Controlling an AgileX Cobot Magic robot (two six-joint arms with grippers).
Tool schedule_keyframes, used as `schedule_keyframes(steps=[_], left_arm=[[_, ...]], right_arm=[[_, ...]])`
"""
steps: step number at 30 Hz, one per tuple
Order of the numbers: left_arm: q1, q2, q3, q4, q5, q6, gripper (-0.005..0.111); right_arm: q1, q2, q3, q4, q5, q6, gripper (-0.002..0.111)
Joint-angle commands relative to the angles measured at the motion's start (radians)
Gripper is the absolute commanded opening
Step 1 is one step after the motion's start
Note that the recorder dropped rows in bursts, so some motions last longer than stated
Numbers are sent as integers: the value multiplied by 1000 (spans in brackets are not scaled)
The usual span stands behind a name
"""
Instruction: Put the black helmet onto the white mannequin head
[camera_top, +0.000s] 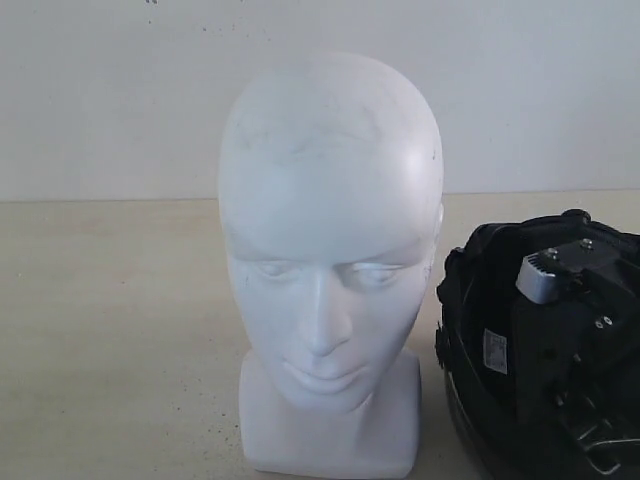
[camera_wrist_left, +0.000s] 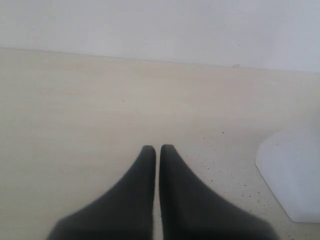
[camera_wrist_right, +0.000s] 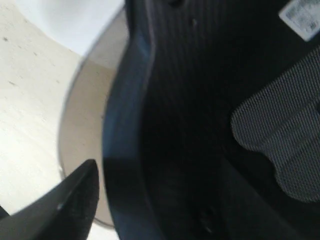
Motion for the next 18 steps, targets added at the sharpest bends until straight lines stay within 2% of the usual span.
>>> schedule_keyframes(steps=[1,9,12,18], left_arm=[[-3,-4,3,-4,4,5,4],[-3,-4,3,-4,4,5,4],[-3,-4,3,-4,4,5,4],[-3,-4,3,-4,4,5,4]], right_arm=[[-3,-1,-7,-144,21,99,65],[-3,-200,-35,-290,60,176,65],[-3,-266,-45,-215,16,160,65],[-3,-242,-45,-121,-51,60,65]])
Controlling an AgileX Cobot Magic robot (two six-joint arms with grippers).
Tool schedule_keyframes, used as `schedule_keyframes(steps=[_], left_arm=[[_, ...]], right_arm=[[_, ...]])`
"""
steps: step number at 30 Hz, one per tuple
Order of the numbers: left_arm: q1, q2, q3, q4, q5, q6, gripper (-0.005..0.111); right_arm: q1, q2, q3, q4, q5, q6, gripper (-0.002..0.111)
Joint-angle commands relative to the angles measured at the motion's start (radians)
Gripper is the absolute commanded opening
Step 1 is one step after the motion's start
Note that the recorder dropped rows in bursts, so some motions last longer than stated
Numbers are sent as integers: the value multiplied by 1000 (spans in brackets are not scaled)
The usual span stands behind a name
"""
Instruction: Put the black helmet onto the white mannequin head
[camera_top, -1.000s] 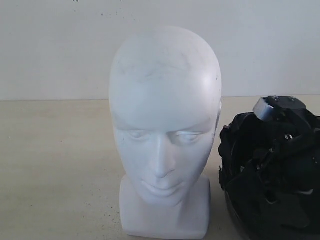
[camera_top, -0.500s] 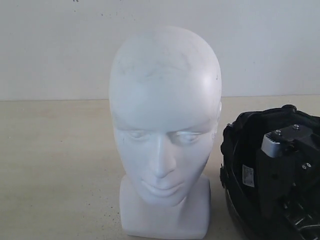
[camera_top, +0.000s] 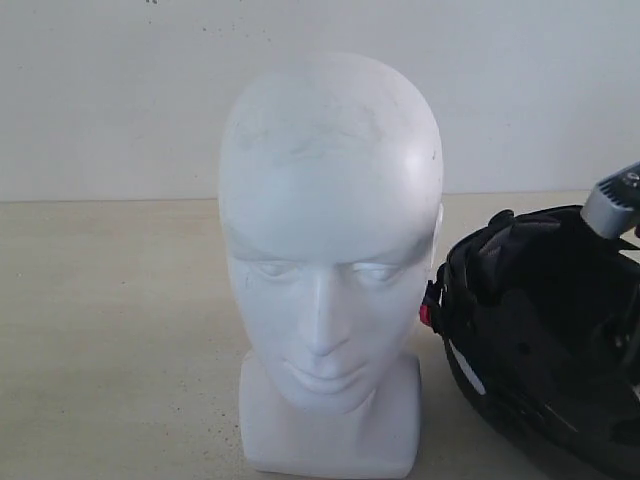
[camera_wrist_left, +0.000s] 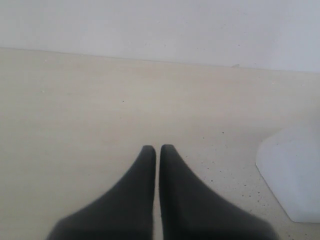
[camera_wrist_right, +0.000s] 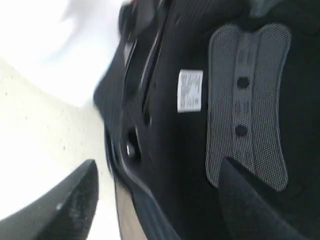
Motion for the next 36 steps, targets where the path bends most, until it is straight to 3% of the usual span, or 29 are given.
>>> schedule_keyframes(steps=[1,6,10,14,19,27,31,32,33,34,36], left_arm=[[-3,-4,3,-4,4,5,4],[-3,-4,3,-4,4,5,4],[-3,-4,3,-4,4,5,4],[-3,-4,3,-4,4,5,4],[-3,-4,3,-4,4,5,4],[-3,-4,3,-4,4,5,4],[-3,-4,3,-4,4,5,4],[-3,-4,3,-4,4,5,4],[-3,-4,3,-4,4,5,4],[-3,-4,3,-4,4,5,4],[-3,-4,3,-4,4,5,4]], right_arm=[[-3,27,-5,58,2,-82,65],[35,54,6,37,64,-106,66],[55,73,81,-90,-52,-81,78],[55,103,140,-97,-197,-79,78],[55,196,145,-155,-220,-59,78],[55,316,145,-191,-239,-5,55],[55,318,145,-91,-234,-57,53],[55,315,145,-53,-234,-99,54],[55,308,143,-7,-236,-144,73],[55,292,143,12,-244,-149,82],[55,250,143,14,-239,-149,72]])
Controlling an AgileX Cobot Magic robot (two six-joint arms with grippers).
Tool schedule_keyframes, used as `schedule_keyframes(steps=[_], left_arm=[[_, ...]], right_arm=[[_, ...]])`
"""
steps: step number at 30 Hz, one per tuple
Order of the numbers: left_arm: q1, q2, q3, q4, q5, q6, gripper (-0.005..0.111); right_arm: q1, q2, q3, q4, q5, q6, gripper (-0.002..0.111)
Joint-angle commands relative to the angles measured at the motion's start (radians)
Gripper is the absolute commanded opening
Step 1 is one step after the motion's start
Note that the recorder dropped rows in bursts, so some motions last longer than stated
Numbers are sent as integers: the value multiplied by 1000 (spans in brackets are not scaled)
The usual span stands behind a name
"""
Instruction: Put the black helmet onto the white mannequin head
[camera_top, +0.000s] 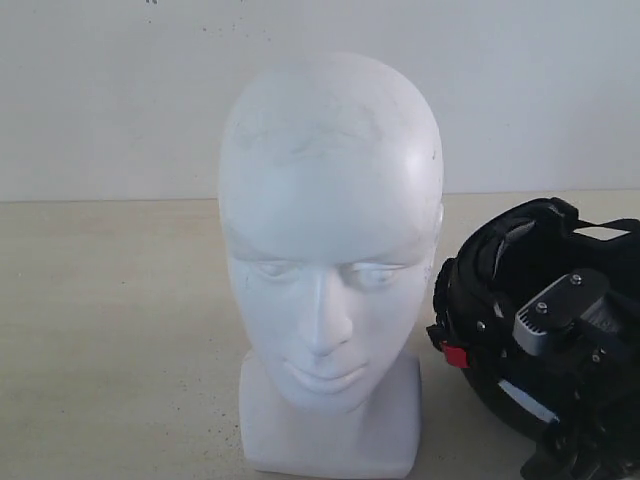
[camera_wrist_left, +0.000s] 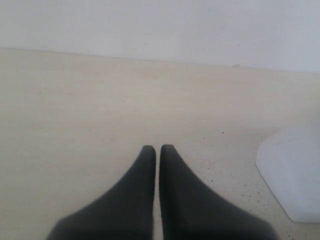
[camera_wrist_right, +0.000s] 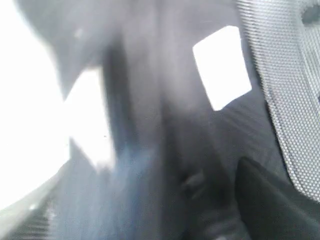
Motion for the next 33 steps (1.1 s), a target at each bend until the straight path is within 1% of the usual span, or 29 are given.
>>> schedule_keyframes(steps=[1,6,8,9,12,14,17,21,28,33], left_arm=[[-3,-4,3,-4,4,5,4],[-3,-4,3,-4,4,5,4],[-3,-4,3,-4,4,5,4],[-3,-4,3,-4,4,5,4],[-3,-4,3,-4,4,5,4],[-3,-4,3,-4,4,5,4],[-3,-4,3,-4,4,5,4],[-3,-4,3,-4,4,5,4],[-3,-4,3,-4,4,5,4],[-3,-4,3,-4,4,5,4]], right_arm=[[2,-41,2,7,2,-15,72],[2,-26,4,-12,-45,-13,70],[2,-5,4,-12,-47,-13,67],[2,6,4,-8,-51,-13,63],[2,40,4,12,-56,-15,42],[2,51,4,35,-60,-15,23],[2,59,4,60,-67,-15,-1],[2,59,4,62,-63,-13,0],[2,59,4,123,-46,-15,0],[2,59,4,141,-78,-2,1]])
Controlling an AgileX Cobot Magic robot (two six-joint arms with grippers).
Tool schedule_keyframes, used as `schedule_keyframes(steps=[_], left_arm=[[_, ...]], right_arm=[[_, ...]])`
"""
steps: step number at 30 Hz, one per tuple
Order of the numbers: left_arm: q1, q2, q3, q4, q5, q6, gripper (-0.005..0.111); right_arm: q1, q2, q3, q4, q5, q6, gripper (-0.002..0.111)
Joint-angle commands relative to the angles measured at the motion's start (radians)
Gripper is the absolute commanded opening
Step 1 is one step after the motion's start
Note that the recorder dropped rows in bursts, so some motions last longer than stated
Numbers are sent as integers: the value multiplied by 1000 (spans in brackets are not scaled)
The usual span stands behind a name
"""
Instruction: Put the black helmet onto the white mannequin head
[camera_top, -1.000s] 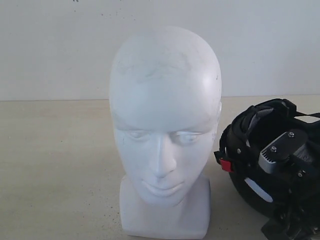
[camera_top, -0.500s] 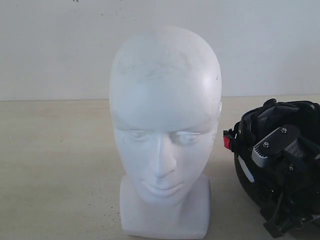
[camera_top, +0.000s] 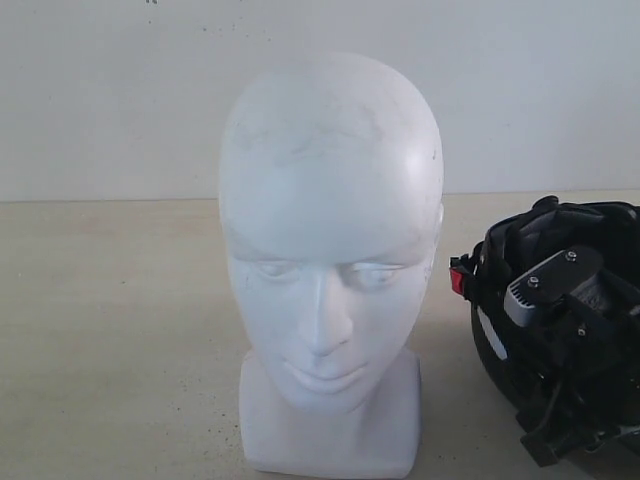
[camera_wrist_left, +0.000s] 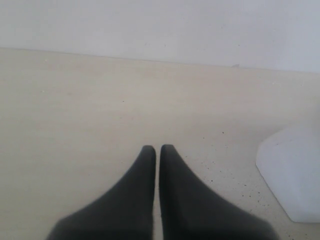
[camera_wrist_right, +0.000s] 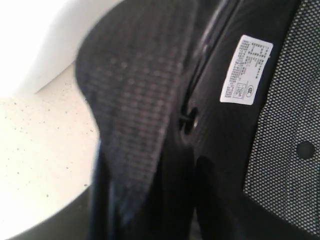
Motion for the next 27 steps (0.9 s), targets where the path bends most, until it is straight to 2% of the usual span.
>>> schedule_keyframes(steps=[1,2,6,7,20,27], left_arm=[[-3,-4,3,-4,4,5,4],[-3,-4,3,-4,4,5,4],[-3,-4,3,-4,4,5,4],[-3,-4,3,-4,4,5,4],[-3,-4,3,-4,4,5,4],[-3,-4,3,-4,4,5,4]], right_arm=[[-3,17,12,65,38,32,7],[-3,17,12,77,38,30,12],[-3,17,12,80,49,30,47],[-3,17,12,80,49,31,51],[-3,17,8,88,8,-2,53],[-3,17,-40,185,55,-68,53]])
